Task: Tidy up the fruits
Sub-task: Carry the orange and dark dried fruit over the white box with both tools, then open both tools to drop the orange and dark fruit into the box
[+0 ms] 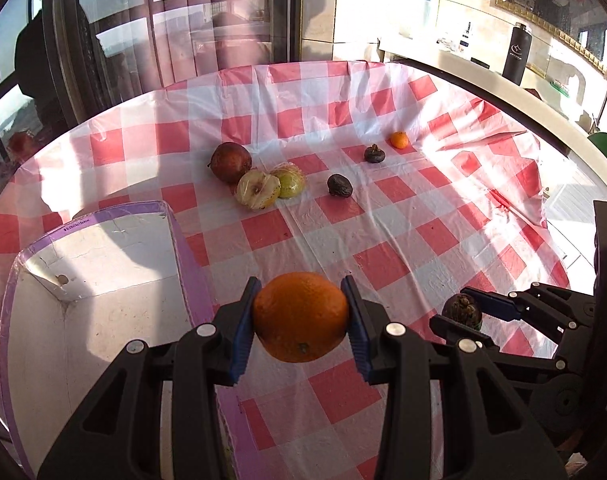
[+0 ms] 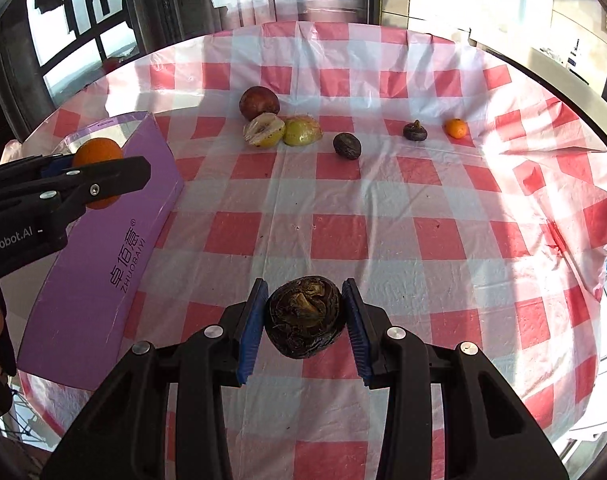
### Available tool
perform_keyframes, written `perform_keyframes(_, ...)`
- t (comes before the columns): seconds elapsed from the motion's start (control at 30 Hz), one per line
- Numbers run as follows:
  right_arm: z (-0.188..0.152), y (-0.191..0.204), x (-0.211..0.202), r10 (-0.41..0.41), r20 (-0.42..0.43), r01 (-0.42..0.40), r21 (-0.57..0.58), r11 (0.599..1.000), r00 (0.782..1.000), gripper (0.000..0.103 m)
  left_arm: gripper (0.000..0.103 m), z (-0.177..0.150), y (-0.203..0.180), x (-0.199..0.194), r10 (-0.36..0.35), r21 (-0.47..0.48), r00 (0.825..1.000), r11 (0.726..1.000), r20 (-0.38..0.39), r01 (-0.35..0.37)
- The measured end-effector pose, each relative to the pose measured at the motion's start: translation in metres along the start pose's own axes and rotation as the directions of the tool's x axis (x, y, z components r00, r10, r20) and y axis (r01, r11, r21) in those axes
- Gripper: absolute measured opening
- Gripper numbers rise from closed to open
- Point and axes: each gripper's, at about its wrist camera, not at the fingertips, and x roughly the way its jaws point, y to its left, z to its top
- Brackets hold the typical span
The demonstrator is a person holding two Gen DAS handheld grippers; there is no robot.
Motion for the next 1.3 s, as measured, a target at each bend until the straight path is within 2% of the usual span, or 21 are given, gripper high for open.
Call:
perform_keyframes(0.23,0.017,0.057,-0.012,0.082,0.053,-0.077,-0.091,0.993,0.995,0.038,0.041,-0.011,0.053,-0.023,0.054,-0.079,0.998,0.996,0.040,-0.050)
perform_keyframes(0.37,0.028,0.097,-0.014,0.156,0.070,-0.142,-0.169,0.975,0.985,0.038,0.041,-0.023,0.093,-0.031,0.105,-0.146,0.994,0.984,0.026,-0.100)
perform_keyframes(0.57,0.036,0.147,-0.008,0.262,0.044,-0.241,-0.273,0.931,0.964,0.038,0.041,-0.049,0.149,-0.034,0.181,-0.233,0.982,0.954,-0.045,-0.187)
perform_keyframes(0.73,0.034,0.192,0.001,0.325,-0.017,-0.305,-0.395,0.867,0.946,0.038,0.041,-0.074,0.189,-0.031,0.225,-0.308,0.964,0.916,-0.140,-0.258)
perform_keyframes(0.83,0.029,0.212,0.013,0.313,-0.076,-0.312,-0.452,0.835,0.947,0.038,0.041,-0.086,0.205,-0.028,0.231,-0.336,0.953,0.897,-0.196,-0.286)
perform_keyframes(0.97,0.023,0.222,0.026,0.279,-0.129,-0.306,-0.482,0.821,0.952,0.038,0.041,-0.093,0.214,-0.021,0.216,-0.358,0.943,0.884,-0.254,-0.299)
perform_keyframes(1.13,0.017,0.228,0.033,0.220,-0.139,-0.261,-0.535,0.803,0.965,0.039,0.042,-0.095,0.211,-0.009,0.210,-0.330,0.930,0.892,-0.302,-0.308)
perform_keyframes(1.23,0.015,0.226,0.034,0.197,-0.136,-0.239,-0.541,0.806,0.971,0.039,0.043,-0.095,0.208,-0.004,0.212,-0.315,0.925,0.896,-0.314,-0.313)
perform_keyframes(1.3,0.013,0.227,0.035,0.182,-0.128,-0.223,-0.550,0.805,0.975,0.039,0.057,-0.094,0.208,-0.003,0.220,-0.309,0.924,0.896,-0.313,-0.318)
